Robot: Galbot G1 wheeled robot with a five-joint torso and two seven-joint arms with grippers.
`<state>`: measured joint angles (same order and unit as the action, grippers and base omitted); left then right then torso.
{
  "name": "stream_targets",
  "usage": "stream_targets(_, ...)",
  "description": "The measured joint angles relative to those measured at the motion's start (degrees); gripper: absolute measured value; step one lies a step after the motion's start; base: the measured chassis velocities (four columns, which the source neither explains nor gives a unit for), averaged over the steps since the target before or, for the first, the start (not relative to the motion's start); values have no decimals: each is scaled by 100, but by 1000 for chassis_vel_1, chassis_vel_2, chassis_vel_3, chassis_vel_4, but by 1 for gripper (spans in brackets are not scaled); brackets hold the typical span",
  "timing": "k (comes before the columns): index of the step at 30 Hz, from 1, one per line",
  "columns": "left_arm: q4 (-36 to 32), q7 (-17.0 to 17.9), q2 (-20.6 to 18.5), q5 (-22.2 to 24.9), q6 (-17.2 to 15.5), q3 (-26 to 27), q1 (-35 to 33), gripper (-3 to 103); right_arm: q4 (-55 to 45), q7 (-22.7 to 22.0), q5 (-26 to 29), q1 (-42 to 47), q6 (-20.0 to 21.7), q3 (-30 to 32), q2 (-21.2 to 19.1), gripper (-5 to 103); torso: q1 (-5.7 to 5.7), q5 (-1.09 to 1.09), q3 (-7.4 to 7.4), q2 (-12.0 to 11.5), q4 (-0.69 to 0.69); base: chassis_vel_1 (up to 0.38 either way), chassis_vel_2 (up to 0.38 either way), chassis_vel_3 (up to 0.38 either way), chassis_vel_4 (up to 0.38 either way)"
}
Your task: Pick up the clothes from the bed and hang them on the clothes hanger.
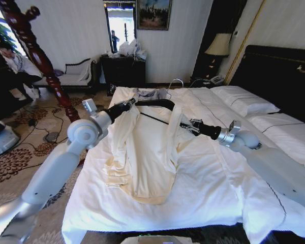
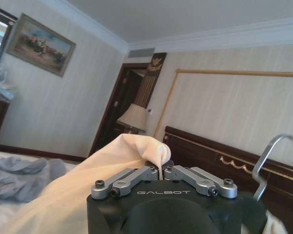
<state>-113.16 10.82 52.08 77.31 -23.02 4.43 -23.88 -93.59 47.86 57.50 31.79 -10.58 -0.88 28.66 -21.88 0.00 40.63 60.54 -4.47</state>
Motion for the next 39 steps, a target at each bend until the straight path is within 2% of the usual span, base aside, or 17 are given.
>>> stream_targets(11, 101, -5, 144, -72, -14, -486, 386, 1, 324, 31, -458, -66, -1, -156, 359, 20, 0, 2, 1, 0, 2, 0, 0, 0, 0)
stream_targets(27, -271, -17, 88, -120, -59, -874, 15, 1, 631, 35, -210, -167, -108, -92, 440, 20, 0, 0, 0, 0, 2, 0, 0, 0, 0)
stream_targets(33, -336, -18, 96, -279, -60, -1104, -156, 1, 610, 42, -86, -213, -135, -23, 433, 20, 0, 0, 0, 0, 2, 0, 0, 0, 0)
stream_targets(39, -269, -18, 138, -363, -46, -1258, -17, 1, 533, 44, -16, -187, -162, 1, 407, 20, 0, 0, 0, 0, 1, 0, 0, 0, 0)
